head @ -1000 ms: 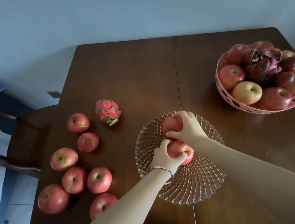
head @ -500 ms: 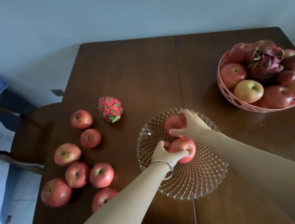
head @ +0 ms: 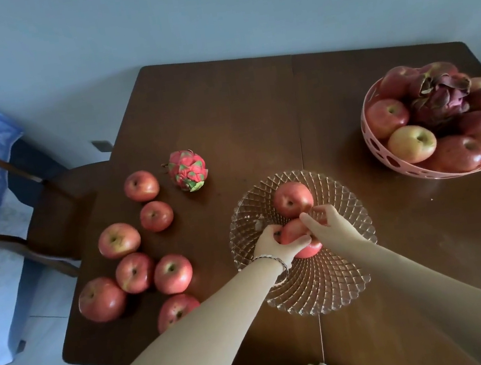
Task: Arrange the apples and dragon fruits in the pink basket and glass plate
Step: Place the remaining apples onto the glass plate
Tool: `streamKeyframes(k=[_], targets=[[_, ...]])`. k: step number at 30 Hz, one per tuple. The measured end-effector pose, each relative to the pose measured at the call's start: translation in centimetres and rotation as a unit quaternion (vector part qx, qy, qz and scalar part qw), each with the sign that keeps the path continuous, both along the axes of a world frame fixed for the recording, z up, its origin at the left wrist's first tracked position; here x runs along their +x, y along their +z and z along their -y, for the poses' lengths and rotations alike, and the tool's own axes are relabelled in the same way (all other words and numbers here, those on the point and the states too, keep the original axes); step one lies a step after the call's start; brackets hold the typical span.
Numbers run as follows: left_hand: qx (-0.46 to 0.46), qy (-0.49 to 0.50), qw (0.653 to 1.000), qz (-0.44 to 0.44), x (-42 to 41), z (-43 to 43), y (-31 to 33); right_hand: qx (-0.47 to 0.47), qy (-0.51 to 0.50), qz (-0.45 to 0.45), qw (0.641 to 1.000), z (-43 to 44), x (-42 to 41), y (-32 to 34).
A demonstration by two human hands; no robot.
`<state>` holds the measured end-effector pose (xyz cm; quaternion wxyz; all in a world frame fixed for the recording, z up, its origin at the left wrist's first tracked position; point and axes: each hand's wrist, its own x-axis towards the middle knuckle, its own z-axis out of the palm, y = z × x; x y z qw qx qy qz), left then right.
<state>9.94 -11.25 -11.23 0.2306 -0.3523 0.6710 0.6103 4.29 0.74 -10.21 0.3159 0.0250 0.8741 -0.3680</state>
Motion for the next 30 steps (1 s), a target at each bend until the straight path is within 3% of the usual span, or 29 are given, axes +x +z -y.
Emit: streamKeyframes(k=[2,4,5,7,9,12,14,16,18,21,23,24,26,30], targets=[[-0.057,-0.037,0.998,-0.017,0.2,0.8,0.6,0.003,0.013,0.004,1.000,0.4,0.5,0.0],[-0.209,-0.126,0.968,-0.058,0.7,2.2,1.8,0.011,0.010,0.006,1.000,0.5,0.7,-0.1],[-0.306,-0.174,0.932,-0.080,1.4,3.3,2.7,0.011,0.006,0.007,1.000,0.6,0.8,-0.1],[-0.492,-0.265,0.825,-0.088,2.7,6.1,4.0,0.006,0.000,0.004,1.000,0.6,0.8,0.1],[-0.587,-0.320,0.743,-0.022,4.1,9.2,4.0,0.001,-0.002,0.001,1.000,0.6,0.8,0.3],[-0.552,-0.340,0.746,0.153,5.9,13.2,3.5,-0.005,-0.013,0.006,1.000,0.5,0.8,0.5],[-0.529,-0.365,0.744,0.185,6.6,14.4,2.9,-0.007,-0.018,0.004,1.000,0.6,1.0,0.7],[-0.549,-0.376,0.729,0.159,6.8,14.4,2.8,-0.012,-0.024,0.003,1.000,0.5,1.0,0.8],[-0.569,-0.340,0.738,0.123,6.7,13.8,3.6,-0.014,-0.021,0.001,1.000,0.6,1.0,0.8],[-0.562,-0.250,0.789,-0.004,5.6,11.8,5.1,-0.017,-0.022,-0.002,1.000,0.4,1.0,0.9],[-0.491,-0.214,0.835,-0.125,4.5,10.1,5.9,-0.019,-0.020,-0.002,1.000,0.6,1.2,0.9],[-0.460,-0.230,0.841,-0.169,3.5,9.1,6.1,-0.021,-0.023,-0.003,1.000,0.5,1.3,1.0],[-0.445,-0.317,0.816,-0.190,1.3,7.4,6.0,-0.024,-0.023,-0.005,0.999,0.5,1.3,1.0],[-0.471,-0.491,0.717,-0.153,-3.1,5.0,4.6,-0.029,-0.030,0.001,0.999,0.4,1.2,1.1]])
